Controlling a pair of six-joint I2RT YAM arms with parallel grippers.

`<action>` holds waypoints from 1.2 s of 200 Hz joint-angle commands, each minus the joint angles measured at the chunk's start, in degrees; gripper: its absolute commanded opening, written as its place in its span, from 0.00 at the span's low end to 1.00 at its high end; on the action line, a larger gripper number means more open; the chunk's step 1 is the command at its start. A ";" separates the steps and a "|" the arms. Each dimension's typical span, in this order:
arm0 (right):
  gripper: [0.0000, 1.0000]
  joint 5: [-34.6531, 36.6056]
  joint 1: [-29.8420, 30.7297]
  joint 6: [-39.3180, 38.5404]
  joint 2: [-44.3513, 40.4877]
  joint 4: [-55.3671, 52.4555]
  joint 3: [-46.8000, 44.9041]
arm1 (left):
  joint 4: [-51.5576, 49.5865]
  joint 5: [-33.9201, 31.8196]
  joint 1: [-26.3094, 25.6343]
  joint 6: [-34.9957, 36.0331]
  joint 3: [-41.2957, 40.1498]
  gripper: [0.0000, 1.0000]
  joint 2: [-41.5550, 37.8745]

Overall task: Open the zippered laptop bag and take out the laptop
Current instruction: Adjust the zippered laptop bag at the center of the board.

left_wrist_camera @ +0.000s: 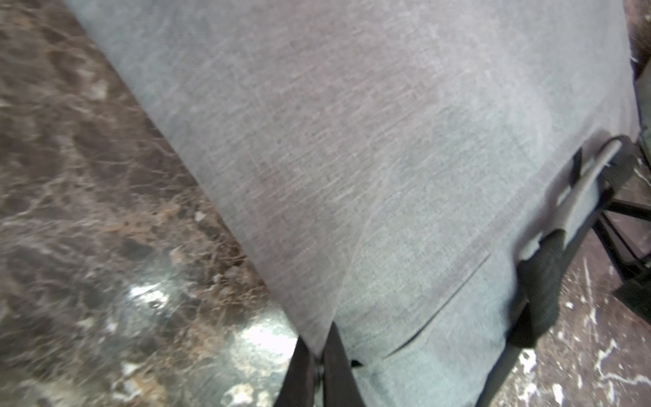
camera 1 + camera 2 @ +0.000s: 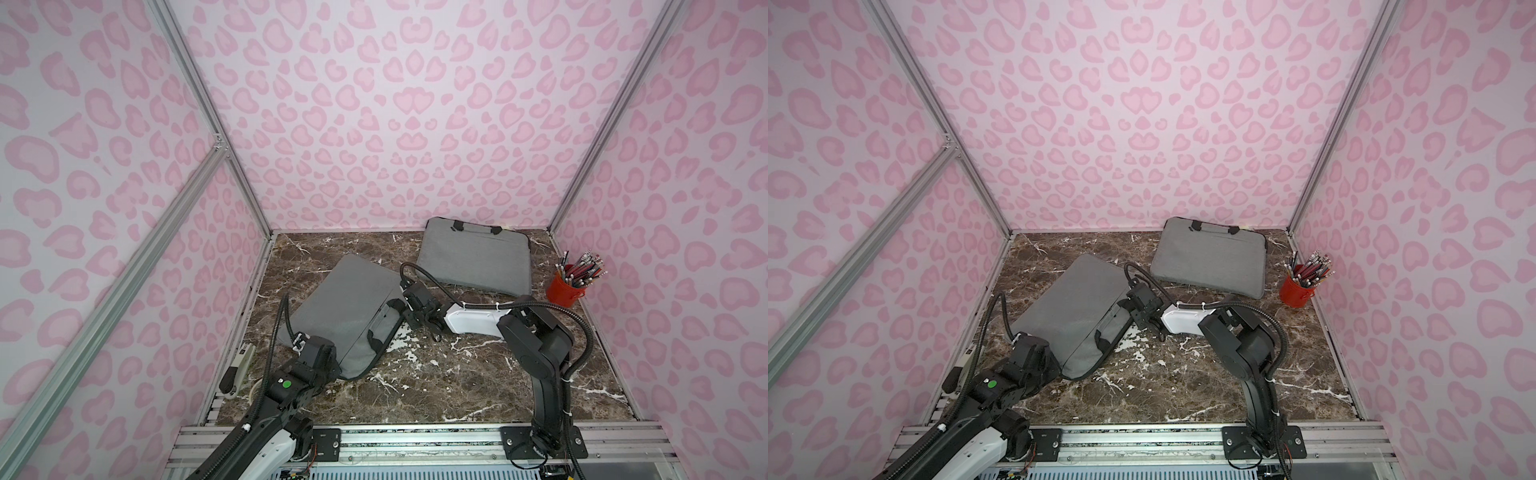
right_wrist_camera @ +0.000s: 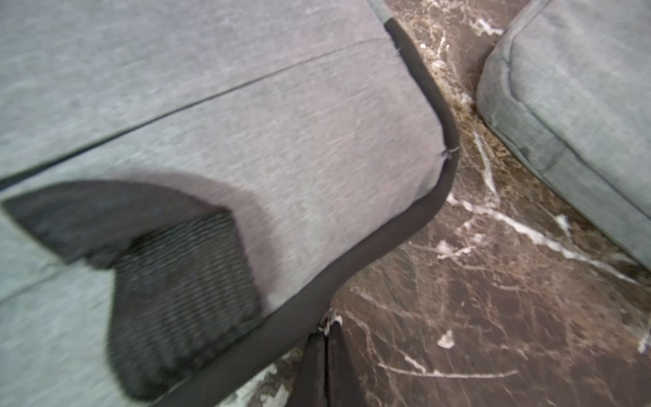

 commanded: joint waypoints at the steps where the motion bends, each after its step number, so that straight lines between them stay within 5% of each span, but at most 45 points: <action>1: 0.00 4.37 -0.19 1.02 -0.30 -2.25 -0.88 | -3.34 -7.76 0.33 -1.78 0.21 0.01 -0.36; 68: 0.00 5.19 -0.30 3.24 -3.94 -1.91 -6.53 | -0.18 -9.55 3.96 0.63 0.94 0.01 1.94; 152: 0.00 4.49 1.88 9.16 -9.67 -2.17 -14.10 | 13.19 -14.19 10.26 10.13 4.37 0.02 13.81; 214: 0.00 3.92 5.09 13.19 -9.71 -3.23 -13.82 | 15.24 -9.69 10.42 15.18 7.03 0.62 16.10; 240: 0.00 3.52 5.65 13.51 -9.25 -3.48 -13.08 | 12.61 -5.62 10.36 14.02 7.10 0.65 15.40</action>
